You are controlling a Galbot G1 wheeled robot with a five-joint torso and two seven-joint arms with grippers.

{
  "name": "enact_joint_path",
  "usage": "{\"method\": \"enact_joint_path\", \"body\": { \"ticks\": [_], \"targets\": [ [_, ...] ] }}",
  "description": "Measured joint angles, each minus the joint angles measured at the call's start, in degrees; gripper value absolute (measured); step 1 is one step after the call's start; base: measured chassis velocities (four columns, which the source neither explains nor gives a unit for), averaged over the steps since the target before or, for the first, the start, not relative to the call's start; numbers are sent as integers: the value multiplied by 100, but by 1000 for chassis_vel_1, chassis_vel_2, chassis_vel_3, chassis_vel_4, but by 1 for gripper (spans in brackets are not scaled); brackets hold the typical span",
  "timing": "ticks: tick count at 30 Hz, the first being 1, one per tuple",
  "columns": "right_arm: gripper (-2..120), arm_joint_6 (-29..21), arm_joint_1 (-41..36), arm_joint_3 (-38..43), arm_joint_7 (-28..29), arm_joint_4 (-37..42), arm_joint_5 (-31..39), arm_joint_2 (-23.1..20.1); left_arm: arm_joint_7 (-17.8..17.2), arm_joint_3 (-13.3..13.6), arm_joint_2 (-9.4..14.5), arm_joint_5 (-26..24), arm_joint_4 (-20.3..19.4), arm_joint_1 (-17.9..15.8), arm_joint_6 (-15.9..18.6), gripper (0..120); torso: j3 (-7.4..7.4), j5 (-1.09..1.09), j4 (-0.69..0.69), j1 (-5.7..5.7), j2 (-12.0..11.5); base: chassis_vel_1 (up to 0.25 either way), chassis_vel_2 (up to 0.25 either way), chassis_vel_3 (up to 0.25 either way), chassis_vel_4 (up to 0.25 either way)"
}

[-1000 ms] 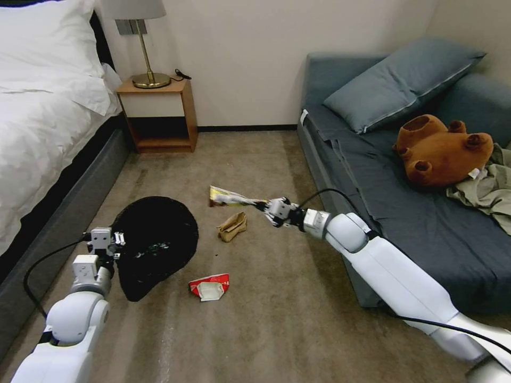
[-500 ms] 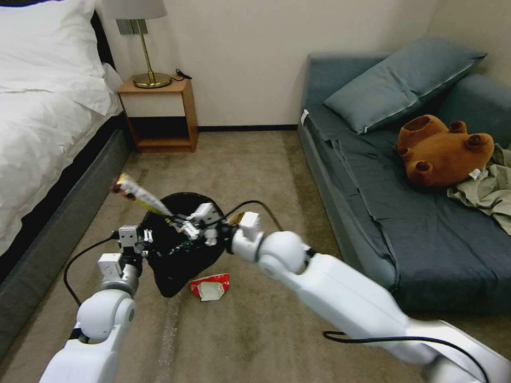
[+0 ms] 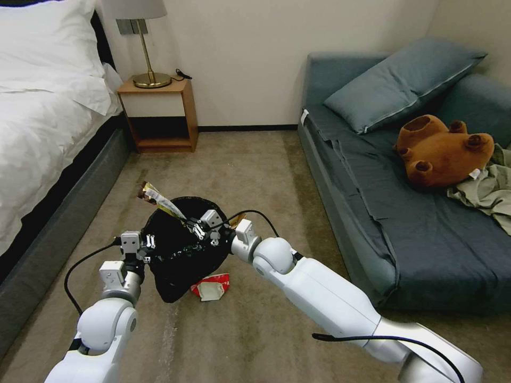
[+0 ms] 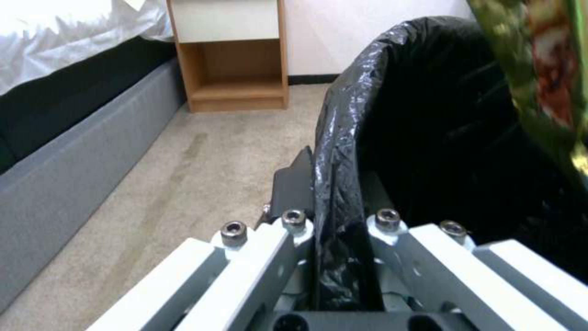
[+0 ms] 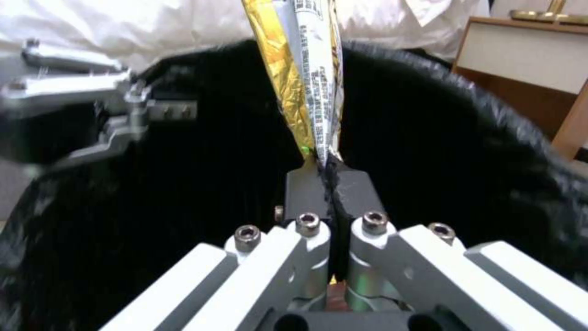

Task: Pick up the trash bin, then pick up the garbage on the floor and place it into the trash bin.

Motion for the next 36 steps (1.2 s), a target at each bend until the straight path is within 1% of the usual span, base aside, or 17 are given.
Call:
{"method": "enact_joint_path", "body": {
  "ticks": [5, 6, 7, 12, 13, 17, 19, 21, 22, 23, 25, 29, 31, 32, 33, 34, 36],
  "targets": [
    [0, 18, -184, -17, 95, 28, -208, -5, 1, 0, -26, 4, 39, -30, -10, 3, 0, 0, 0, 0, 0, 0, 0, 0, 0],
    [7, 23, -240, -51, 192, 46, -288, -1, 1, -7, -29, 5, 44, -40, -12, 3, 0, 0, 0, 0, 0, 0, 0, 0, 0],
    [7, 23, -240, -51, 192, 46, -288, -1, 1, -7, -29, 5, 44, -40, -12, 3, 0, 0, 0, 0, 0, 0, 0, 0, 0],
    [26, -18, -294, -101, 324, 153, -334, 11, 1, -107, -20, 6, 92, -22, -39, 3, 0, 0, 0, 0, 0, 0, 0, 0, 0],
    [35, -42, -294, -113, 344, 187, -333, 11, 4, -157, -16, 10, 122, -13, -61, 3, 0, 0, 0, 0, 0, 0, 0, 0, 0],
    [43, -90, -293, -144, 369, 244, -333, 11, 9, -252, -2, 17, 174, 2, -90, 3, 0, 0, 0, 0, 0, 0, 0, 0, 0],
    [54, -126, -286, -180, 397, 279, -358, 27, 23, -376, 28, -2, 219, 46, -108, 3, 0, 0, 1, 0, 0, 0, 0, 0, 0],
    [58, -131, -285, -185, 406, 284, -366, 40, 29, -405, 40, -25, 224, 58, -108, 3, 0, 0, 1, 0, 0, 0, 0, 0, 0],
    [66, -143, -280, -185, 435, 291, -381, 70, 47, -470, 64, -53, 236, 69, -108, 3, 0, 0, 1, 0, 0, 0, 0, 0, 0],
    [66, -143, -280, -185, 435, 291, -381, 70, 47, -470, 64, -53, 236, 69, -108, 3, 0, 0, 1, 0, 0, 0, 0, 0, 0],
    [77, -163, -261, -108, 474, 297, -473, 143, 62, -636, 120, -85, 268, 81, -109, 3, 0, 0, 0, 0, 0, 0, 0, 0, 0],
    [88, -165, -217, -25, 479, 247, -646, 188, 100, -854, 186, -76, 377, 72, -138, 3, 0, 0, 1, 0, 0, 0, 0, 0, 0],
    [96, -151, -189, 67, 471, 107, -1016, 208, 145, -1129, 257, -66, 629, 45, -214, 3, 0, -1, 1, 0, 0, 0, 0, 0, 0],
    [96, -151, -189, 67, 471, 107, -1016, 208, 145, -1129, 257, -66, 629, 45, -214, 3, 0, -1, 1, 0, 0, 0, 0, 0, 0],
    [99, -104, -182, 190, 416, -57, -1377, 228, 171, -1332, 324, -59, 832, 50, -306, 3, 0, -1, 1, 0, 0, 0, 0, 0, 0],
    [99, -104, -182, 190, 416, -57, -1377, 228, 171, -1332, 324, -59, 832, 50, -306, 3, 0, -1, 1, 0, 0, 0, 0, 0, 0],
    [100, 31, -185, 373, 314, -417, -1852, 289, 236, -1592, 439, -93, 1005, 135, -414, 3, 0, -1, 1, 0, 0, 0, 0, 0, 0]
  ]
}}
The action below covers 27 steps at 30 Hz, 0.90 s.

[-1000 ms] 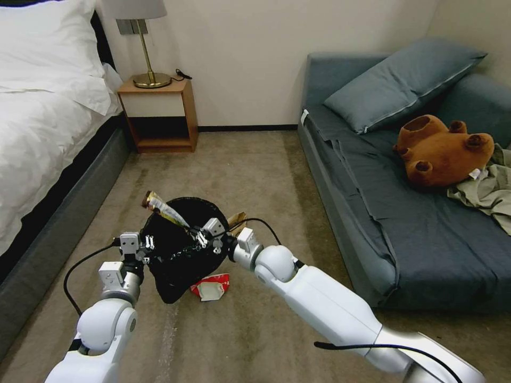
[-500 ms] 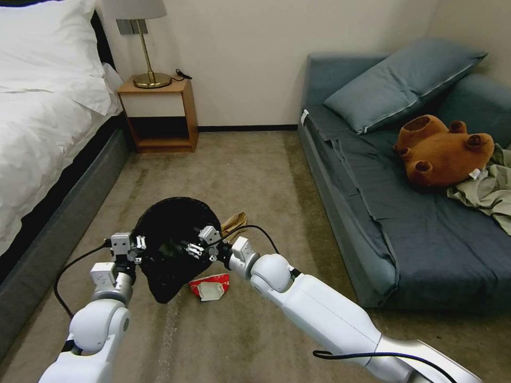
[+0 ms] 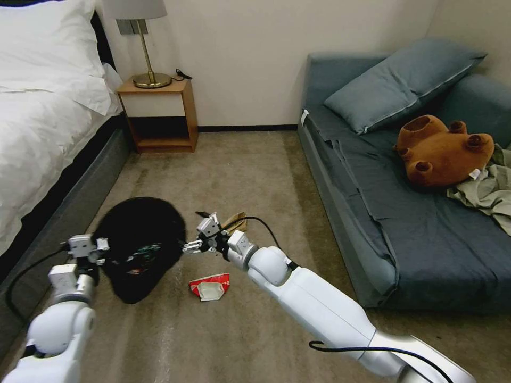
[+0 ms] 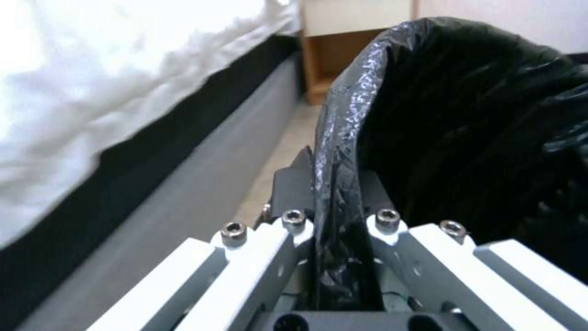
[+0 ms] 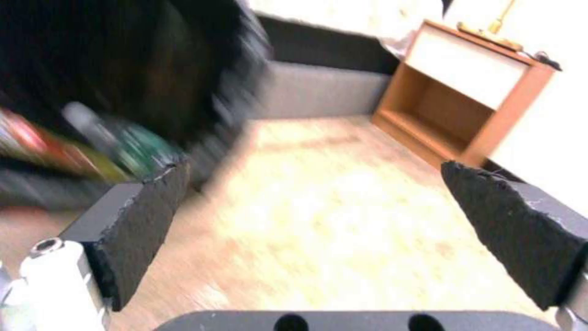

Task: Pick up the trash bin, then pick up the garbage on the floor and place it into the trash bin.

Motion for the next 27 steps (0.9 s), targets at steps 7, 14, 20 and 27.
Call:
{"method": "enact_joint_path", "body": {
  "ticks": [7, 14, 20, 27],
  "targets": [
    [100, 445, -121, 112, -147, -948, -737, 268, 51, -389, 231, -159, 91, 142, -53, 3, 0, 0, -1, 0, 0, 0, 0, 0, 0],
    [100, 861, -171, 157, -239, -1869, -1322, 806, 66, -778, 430, -374, 7, 394, -55, 3, 0, 0, -1, 0, 0, 0, 0, 0, 0],
    [100, 1039, -166, 186, -276, -2361, -1741, 1186, 68, -1064, 538, -537, -109, 595, -54, 3, 0, 0, 1, 0, 0, 0, 0, 0, 0],
    [100, 1157, -179, -70, -240, -2840, -1971, 1335, 66, -1262, 621, -677, -338, 770, -31, 3, 0, 1, -1, 0, 0, 0, 0, 0, 0]
  ]
}}
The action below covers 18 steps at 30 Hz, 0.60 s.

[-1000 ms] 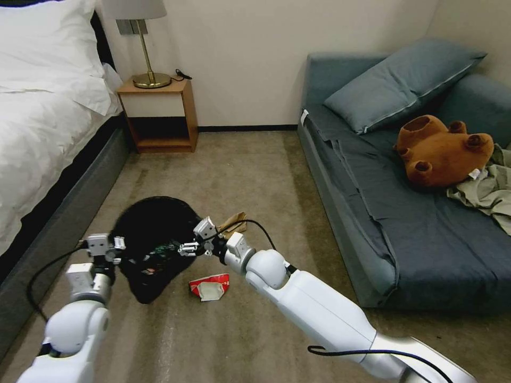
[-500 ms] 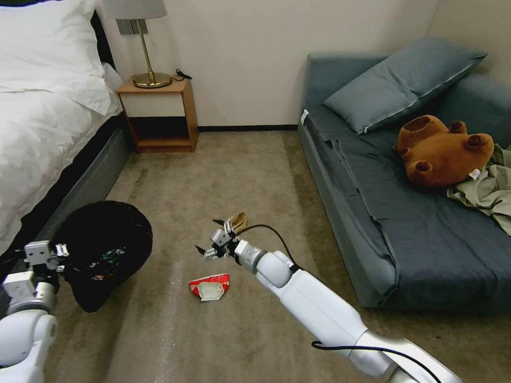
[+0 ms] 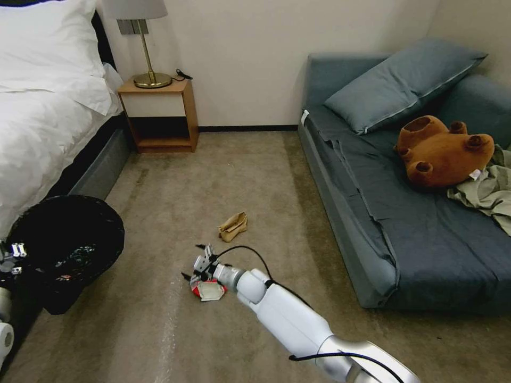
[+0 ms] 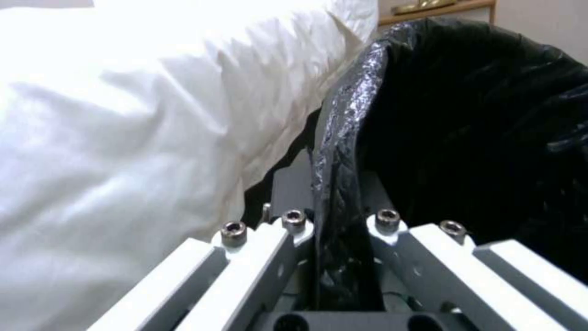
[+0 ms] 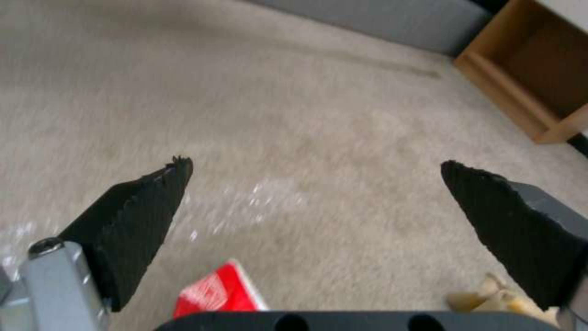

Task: Pick up the trash bin, then pick up the garbage on the floor and place it into the trash bin.

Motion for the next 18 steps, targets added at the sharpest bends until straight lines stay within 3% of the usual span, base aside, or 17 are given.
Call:
{"method": "enact_joint_path", "body": {
  "ticks": [7, 18],
  "targets": [
    [100, 90, 5, -134, 30, -603, -537, 11, 0, -112, -14, -23, -304, 148, 9, 3, 0, 0, 0, 0, 0, 0, 0, 0, 0],
    [100, 338, 457, -67, 69, -1785, -1039, 2, 48, -305, -7, 254, -77, 292, -73, 3, 0, 1, 0, 0, 0, 0, 0, 0, 0]
  ]
}}
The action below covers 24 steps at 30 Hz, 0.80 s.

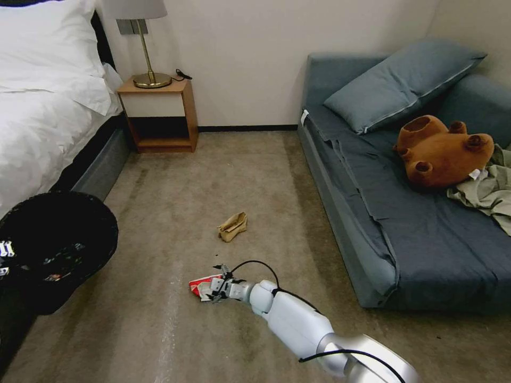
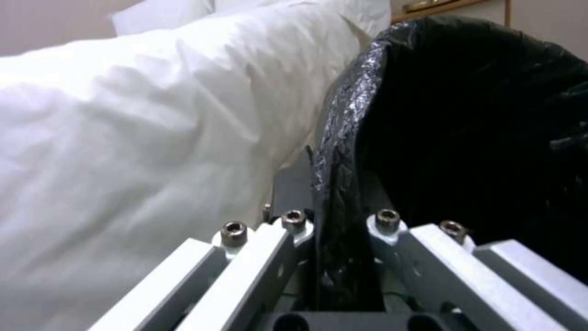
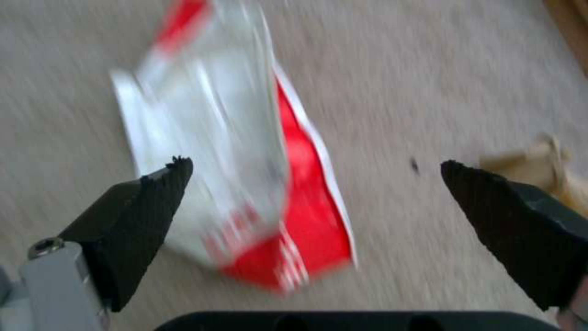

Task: Pick up the trash bin, then pick up the garbage on the floor and place it into the trash bin.

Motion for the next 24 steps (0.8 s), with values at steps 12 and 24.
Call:
{"method": "enact_joint_path", "body": {
  "ticks": [12, 24],
  "targets": [
    [100, 32, 58, -233, -84, -177, 43, -3, 11, -76, -102, -186, 78, 208, -136, 3, 0, 0, 0, 0, 0, 0, 0, 0, 0],
    [91, 175, 62, -321, -188, -160, 206, -4, 22, -98, -205, -205, 44, 260, -221, 3, 0, 0, -1, 0, 0, 0, 0, 0, 0]
  ]
}}
